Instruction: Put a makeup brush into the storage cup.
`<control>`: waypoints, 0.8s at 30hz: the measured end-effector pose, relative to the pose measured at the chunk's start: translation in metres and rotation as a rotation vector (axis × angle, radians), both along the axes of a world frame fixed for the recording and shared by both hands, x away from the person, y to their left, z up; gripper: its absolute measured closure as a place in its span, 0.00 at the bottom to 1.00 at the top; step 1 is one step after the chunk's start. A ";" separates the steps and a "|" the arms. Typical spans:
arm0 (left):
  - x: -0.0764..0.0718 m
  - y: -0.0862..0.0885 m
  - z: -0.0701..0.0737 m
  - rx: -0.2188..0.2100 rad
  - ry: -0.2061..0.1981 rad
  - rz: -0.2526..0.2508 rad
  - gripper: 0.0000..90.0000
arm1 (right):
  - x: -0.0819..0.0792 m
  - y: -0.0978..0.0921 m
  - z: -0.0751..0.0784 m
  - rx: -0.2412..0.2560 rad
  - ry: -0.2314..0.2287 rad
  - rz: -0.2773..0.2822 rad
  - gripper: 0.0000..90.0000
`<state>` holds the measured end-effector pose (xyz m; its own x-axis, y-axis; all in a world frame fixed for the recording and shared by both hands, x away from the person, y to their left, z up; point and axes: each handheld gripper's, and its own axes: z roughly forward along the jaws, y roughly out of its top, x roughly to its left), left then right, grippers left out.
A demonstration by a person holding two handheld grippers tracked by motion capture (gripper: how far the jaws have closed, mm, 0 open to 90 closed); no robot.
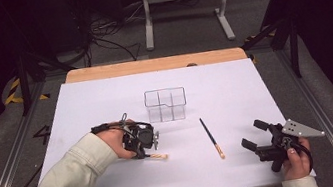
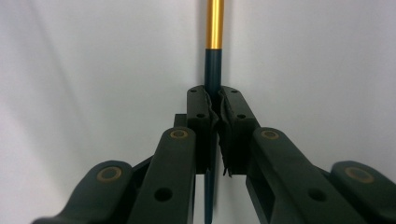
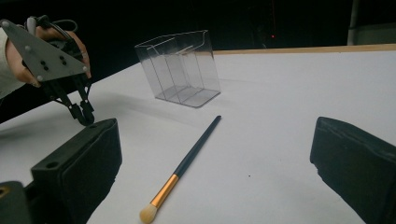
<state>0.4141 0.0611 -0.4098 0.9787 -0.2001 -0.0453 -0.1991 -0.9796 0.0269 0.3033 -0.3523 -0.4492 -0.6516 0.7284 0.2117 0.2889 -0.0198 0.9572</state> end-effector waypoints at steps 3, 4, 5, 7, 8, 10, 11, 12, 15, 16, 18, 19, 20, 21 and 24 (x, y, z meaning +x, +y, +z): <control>0.000 0.003 0.010 -0.065 0.004 0.001 0.93 | 0.000 0.000 0.000 0.000 0.001 -0.001 0.03; -0.001 0.004 0.012 -0.086 -0.001 0.008 0.93 | 0.000 0.000 0.000 0.001 0.002 -0.003 0.03; -0.001 0.004 0.014 -0.092 0.000 0.002 0.93 | 0.000 0.000 0.000 0.001 0.003 -0.003 0.03; -0.001 0.005 0.018 -0.115 0.001 0.007 0.93 | 0.000 0.000 0.000 -0.003 0.004 -0.001 0.03; -0.001 0.005 0.018 -0.115 0.001 0.007 0.93 | 0.000 0.000 0.000 -0.003 0.004 -0.001 0.03; -0.001 0.007 0.024 -0.150 0.011 0.028 0.93 | 0.000 0.000 0.000 -0.006 0.005 0.000 0.03; -0.002 0.008 0.026 -0.159 0.009 0.031 0.93 | 0.000 0.000 0.000 -0.007 0.003 0.000 0.03; -0.003 0.009 0.030 -0.179 -0.001 0.035 0.93 | 0.000 0.000 0.000 -0.005 0.004 0.000 0.03; -0.005 0.011 0.037 -0.237 0.009 0.029 0.93 | 0.000 0.000 0.000 -0.006 0.004 0.000 0.03; -0.007 0.011 0.042 -0.255 0.003 0.035 0.93 | 0.000 -0.001 0.000 -0.007 0.005 -0.001 0.03; -0.007 0.013 0.048 -0.303 0.012 0.035 0.93 | 0.000 0.000 0.000 -0.010 0.004 -0.002 0.03; -0.007 0.013 0.049 -0.319 0.016 0.039 0.93 | 0.000 0.000 0.000 -0.010 0.005 -0.001 0.03; -0.007 0.014 0.051 -0.337 0.024 0.046 0.93 | 0.000 0.000 0.000 -0.010 0.004 -0.001 0.03; -0.007 0.014 0.052 -0.344 0.028 0.049 0.93 | 0.000 0.000 0.000 -0.011 0.005 0.000 0.03; -0.007 0.016 0.057 -0.396 0.054 0.044 0.93 | 0.000 0.001 -0.001 -0.013 0.006 0.002 0.03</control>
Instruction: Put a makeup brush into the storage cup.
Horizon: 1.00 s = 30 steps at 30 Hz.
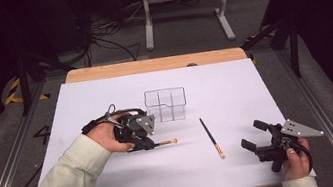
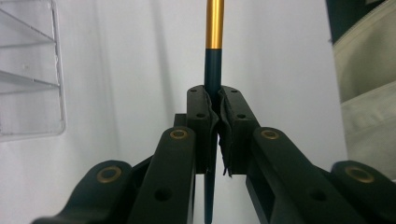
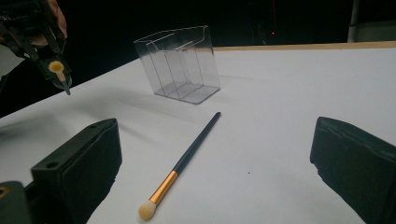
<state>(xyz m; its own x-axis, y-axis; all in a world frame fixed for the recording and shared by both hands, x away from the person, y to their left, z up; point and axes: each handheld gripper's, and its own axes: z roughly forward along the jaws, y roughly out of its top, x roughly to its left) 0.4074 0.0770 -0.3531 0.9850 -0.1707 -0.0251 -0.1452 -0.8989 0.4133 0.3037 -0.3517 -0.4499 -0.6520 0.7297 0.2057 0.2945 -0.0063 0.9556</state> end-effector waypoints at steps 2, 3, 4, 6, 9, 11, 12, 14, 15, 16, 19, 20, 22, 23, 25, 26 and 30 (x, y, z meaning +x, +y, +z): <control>0.000 0.001 0.002 -0.018 0.006 0.003 0.93 | 0.000 0.000 0.000 0.002 -0.001 0.002 0.03; 0.002 0.003 0.006 -0.058 0.019 0.007 0.93 | 0.000 0.000 0.000 0.003 -0.002 0.000 0.03; 0.002 0.004 0.007 -0.075 0.031 0.017 0.93 | 0.000 0.000 0.000 0.003 -0.001 0.001 0.03; 0.002 0.005 0.008 -0.105 0.043 0.023 0.93 | 0.000 0.000 0.000 0.003 -0.001 0.002 0.03; 0.003 0.006 0.009 -0.155 0.046 0.052 0.93 | 0.000 0.000 0.000 0.002 0.000 0.001 0.03; 0.004 0.008 0.011 -0.198 0.048 0.065 0.93 | 0.000 0.000 0.000 0.000 -0.001 0.003 0.03; 0.005 0.009 0.012 -0.212 0.046 0.069 0.93 | 0.000 0.000 0.000 0.000 -0.001 0.004 0.03; 0.006 0.011 0.013 -0.253 0.053 0.084 0.93 | 0.000 0.000 0.000 0.000 -0.001 0.004 0.03; 0.007 0.011 0.014 -0.273 0.051 0.086 0.93 | -0.001 0.000 0.000 0.000 -0.001 0.001 0.03; 0.007 0.012 0.014 -0.286 0.058 0.092 0.93 | -0.001 0.000 0.000 0.000 -0.002 0.000 0.03; 0.009 0.014 0.015 -0.340 0.063 0.111 0.93 | -0.001 0.000 0.000 0.000 -0.001 0.000 0.03; 0.009 0.015 0.015 -0.350 0.065 0.115 0.93 | -0.001 0.000 0.000 -0.001 -0.001 0.000 0.03; 0.010 0.016 0.016 -0.392 0.071 0.133 0.93 | 0.000 0.000 0.000 -0.001 -0.002 0.002 0.03; 0.011 0.016 0.015 -0.420 0.066 0.133 0.93 | 0.000 0.000 0.000 -0.002 -0.002 0.002 0.03; 0.013 0.017 0.015 -0.467 0.054 0.145 0.93 | 0.000 0.000 0.000 -0.002 -0.001 0.001 0.03; 0.013 0.018 0.014 -0.487 0.048 0.157 0.93 | -0.001 0.000 0.000 -0.002 -0.001 0.000 0.03; 0.015 0.017 0.011 -0.559 0.052 0.170 0.93 | -0.001 -0.001 0.001 -0.001 -0.006 0.000 0.03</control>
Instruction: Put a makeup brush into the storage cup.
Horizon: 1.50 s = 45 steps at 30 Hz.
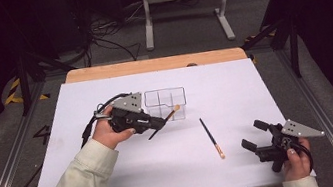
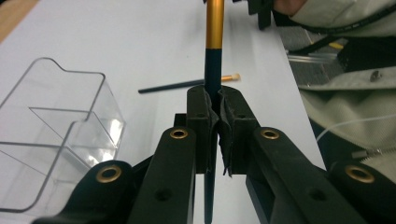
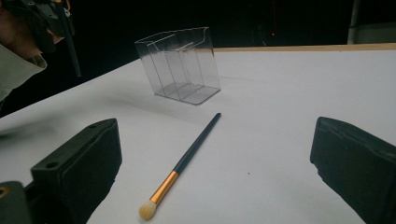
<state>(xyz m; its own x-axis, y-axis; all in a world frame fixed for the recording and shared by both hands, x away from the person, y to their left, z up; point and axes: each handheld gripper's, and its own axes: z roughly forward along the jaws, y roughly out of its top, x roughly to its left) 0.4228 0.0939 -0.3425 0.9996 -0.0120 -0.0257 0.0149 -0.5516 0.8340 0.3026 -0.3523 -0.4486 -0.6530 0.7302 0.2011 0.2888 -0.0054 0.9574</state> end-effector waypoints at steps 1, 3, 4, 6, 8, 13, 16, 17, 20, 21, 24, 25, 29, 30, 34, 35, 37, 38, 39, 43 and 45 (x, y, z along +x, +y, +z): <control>0.000 0.000 0.000 -0.011 0.002 0.001 0.93 | 0.000 0.000 0.000 0.000 -0.001 0.000 0.03; 0.000 -0.001 0.000 -0.026 -0.006 0.008 0.93 | 0.000 0.000 0.000 0.001 0.001 -0.002 0.03; 0.000 -0.001 0.000 -0.039 -0.005 0.009 0.93 | 0.000 0.000 0.000 0.000 0.002 -0.001 0.03; 0.002 -0.001 0.000 -0.074 -0.006 0.015 0.93 | 0.000 0.000 0.000 -0.001 0.002 0.000 0.03; 0.003 -0.001 -0.002 -0.105 0.000 0.028 0.93 | 0.000 0.000 0.000 -0.001 0.002 0.000 0.03; 0.006 0.001 -0.006 -0.182 -0.003 0.080 0.93 | 0.000 0.000 -0.001 -0.002 0.002 -0.001 0.03; 0.008 0.001 -0.008 -0.221 -0.011 0.117 0.93 | 0.001 0.000 -0.001 -0.002 0.003 0.000 0.03; 0.008 0.001 -0.008 -0.221 -0.011 0.117 0.93 | 0.001 0.000 -0.001 -0.002 0.003 0.000 0.03; 0.010 0.001 -0.009 -0.283 -0.004 0.134 0.93 | 0.001 -0.001 -0.001 0.000 0.003 -0.001 0.03; 0.010 0.001 -0.010 -0.291 -0.010 0.137 0.93 | 0.001 -0.001 -0.001 0.000 0.004 0.000 0.03; 0.014 0.000 -0.014 -0.303 0.001 0.151 0.93 | 0.001 0.000 -0.001 0.000 0.003 0.000 0.03; 0.015 0.000 -0.015 -0.317 0.006 0.157 0.93 | 0.001 0.000 -0.001 0.000 0.003 0.000 0.03; 0.020 0.000 -0.020 -0.357 0.007 0.177 0.93 | 0.001 -0.001 -0.001 0.002 0.003 -0.002 0.03; 0.021 0.000 -0.021 -0.364 0.000 0.181 0.93 | 0.001 -0.001 -0.001 0.003 0.004 -0.001 0.03; 0.023 -0.001 -0.022 -0.393 -0.011 0.195 0.93 | 0.001 -0.001 -0.001 0.003 0.004 -0.001 0.03; 0.024 -0.002 -0.022 -0.399 -0.023 0.198 0.93 | 0.001 -0.001 -0.001 0.001 0.003 0.000 0.03; 0.024 -0.002 -0.023 -0.408 -0.029 0.202 0.93 | 0.001 -0.001 -0.002 0.001 0.004 0.000 0.03; 0.024 -0.003 -0.023 -0.411 -0.029 0.203 0.93 | 0.001 -0.001 -0.002 0.001 0.004 0.000 0.03; 0.025 -0.003 -0.024 -0.419 -0.026 0.199 0.93 | 0.001 -0.001 -0.001 0.001 0.004 0.001 0.03; 0.027 -0.005 -0.026 -0.445 -0.032 0.210 0.93 | 0.001 -0.001 -0.002 0.000 0.004 0.002 0.03; 0.029 -0.006 -0.027 -0.450 -0.034 0.221 0.93 | 0.001 -0.001 -0.002 0.000 0.005 0.003 0.03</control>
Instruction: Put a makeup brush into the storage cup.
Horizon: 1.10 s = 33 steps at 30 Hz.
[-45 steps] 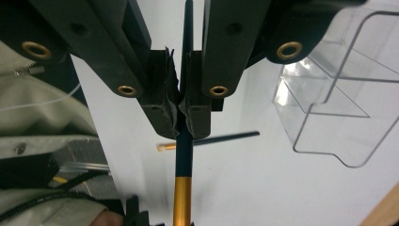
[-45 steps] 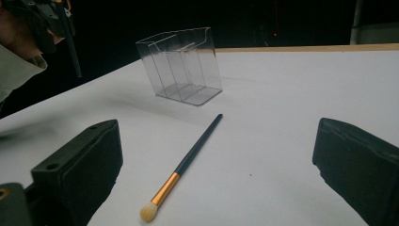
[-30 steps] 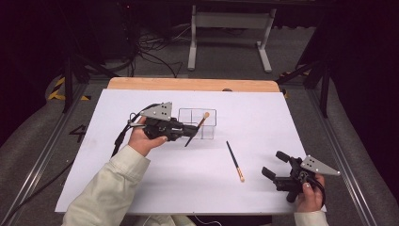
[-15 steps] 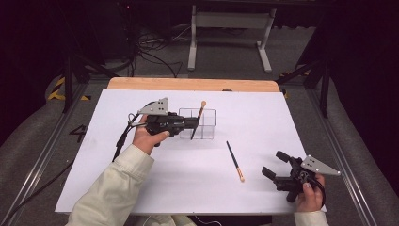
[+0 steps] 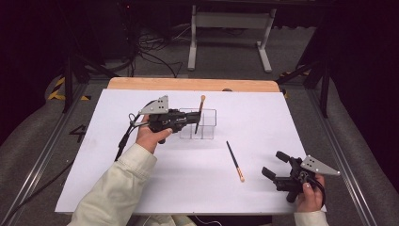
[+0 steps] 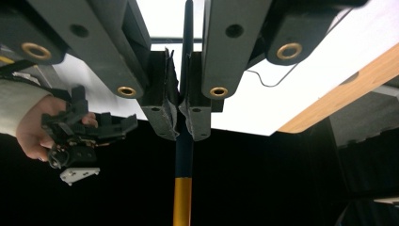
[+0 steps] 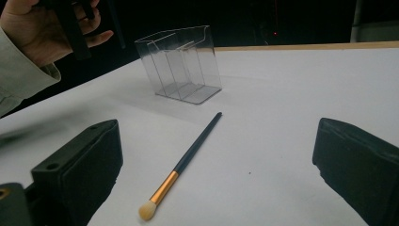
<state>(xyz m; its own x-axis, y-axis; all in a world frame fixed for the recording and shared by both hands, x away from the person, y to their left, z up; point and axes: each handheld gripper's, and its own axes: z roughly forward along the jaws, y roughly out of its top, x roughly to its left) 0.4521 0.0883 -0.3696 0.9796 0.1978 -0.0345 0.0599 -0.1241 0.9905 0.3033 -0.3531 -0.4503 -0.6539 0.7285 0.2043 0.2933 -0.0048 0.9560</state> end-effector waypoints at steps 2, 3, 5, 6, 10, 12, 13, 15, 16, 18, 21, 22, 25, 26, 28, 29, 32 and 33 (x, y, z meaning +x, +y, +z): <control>0.003 0.000 -0.001 -0.013 0.004 0.005 0.93 | 0.000 0.000 0.000 0.000 -0.001 -0.001 0.03; 0.004 0.000 -0.002 -0.021 0.007 0.010 0.93 | 0.000 0.000 0.000 0.001 -0.001 -0.001 0.03; 0.005 0.000 -0.002 -0.023 0.007 0.018 0.93 | 0.000 0.000 0.000 0.002 -0.001 -0.001 0.03; 0.006 -0.001 -0.003 -0.027 0.008 0.025 0.93 | 0.000 0.000 0.000 0.001 -0.001 -0.002 0.03; 0.010 -0.002 -0.003 -0.025 0.002 0.044 0.93 | 0.000 0.000 0.000 0.001 0.000 -0.001 0.03; 0.012 -0.003 -0.002 -0.023 -0.001 0.050 0.93 | 0.000 0.000 0.000 -0.001 0.000 0.001 0.03; 0.013 -0.003 -0.001 -0.022 0.002 0.051 0.93 | 0.000 0.000 0.000 -0.001 0.001 0.001 0.03; 0.016 -0.004 0.000 -0.024 0.008 0.053 0.93 | 0.000 0.000 0.000 -0.001 0.003 0.002 0.03; 0.017 -0.004 0.001 -0.023 0.011 0.057 0.92 | 0.000 0.000 -0.001 -0.001 0.004 0.003 0.03; 0.020 -0.004 0.002 -0.030 0.019 0.063 0.92 | 0.000 0.000 -0.001 0.001 0.006 0.002 0.03; 0.025 -0.006 0.002 -0.041 0.029 0.071 0.92 | 0.000 0.000 -0.001 0.001 0.007 0.004 0.03; 0.025 -0.006 0.002 -0.045 0.028 0.076 0.92 | 0.001 0.000 -0.001 0.001 0.005 0.003 0.03; 0.027 -0.008 0.003 -0.050 0.027 0.082 0.92 | 0.000 0.000 -0.001 0.000 0.006 0.007 0.03; 0.029 -0.010 0.003 -0.050 0.026 0.088 0.92 | 0.000 0.000 -0.002 0.000 0.006 0.008 0.03; 0.032 -0.011 0.003 -0.055 0.033 0.094 0.92 | 0.000 0.000 -0.002 0.000 0.007 0.006 0.03; 0.033 -0.011 0.004 -0.053 0.031 0.101 0.92 | 0.000 0.000 -0.002 0.001 0.008 0.005 0.03; 0.035 -0.013 0.004 -0.054 0.027 0.116 0.92 | 0.000 0.000 -0.001 0.002 0.006 0.010 0.03; 0.036 -0.014 0.003 -0.050 0.021 0.125 0.92 | 0.000 0.000 -0.001 0.002 0.006 0.010 0.03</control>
